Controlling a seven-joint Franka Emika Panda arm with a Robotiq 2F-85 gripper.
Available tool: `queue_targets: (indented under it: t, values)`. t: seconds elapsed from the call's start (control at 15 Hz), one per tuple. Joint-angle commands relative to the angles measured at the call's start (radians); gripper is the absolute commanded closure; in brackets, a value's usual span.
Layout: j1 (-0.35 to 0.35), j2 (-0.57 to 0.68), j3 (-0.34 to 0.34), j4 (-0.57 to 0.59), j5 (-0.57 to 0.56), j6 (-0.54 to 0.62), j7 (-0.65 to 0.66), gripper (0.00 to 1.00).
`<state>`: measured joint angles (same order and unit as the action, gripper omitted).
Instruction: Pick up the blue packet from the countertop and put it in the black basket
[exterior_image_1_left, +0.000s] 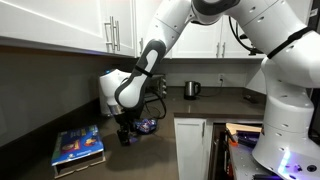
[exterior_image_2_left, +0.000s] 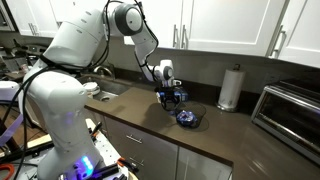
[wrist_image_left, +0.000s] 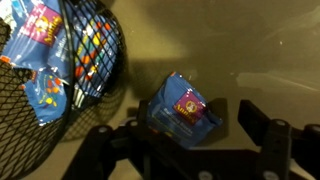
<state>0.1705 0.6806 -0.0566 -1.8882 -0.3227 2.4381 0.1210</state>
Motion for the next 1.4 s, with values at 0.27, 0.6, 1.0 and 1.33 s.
queue_targets:
  t: [0.27, 0.6, 1.0, 1.33]
  values:
    - [-0.063, 0.029, 0.046, 0.025, 0.05, 0.016, -0.114, 0.46]
    - [-0.081, 0.02, 0.057, 0.016, 0.072, 0.008, -0.151, 0.81]
    - [-0.086, -0.024, 0.064, -0.031, 0.075, -0.006, -0.17, 0.99]
    - [-0.086, -0.055, 0.07, -0.075, 0.074, -0.016, -0.182, 0.94]
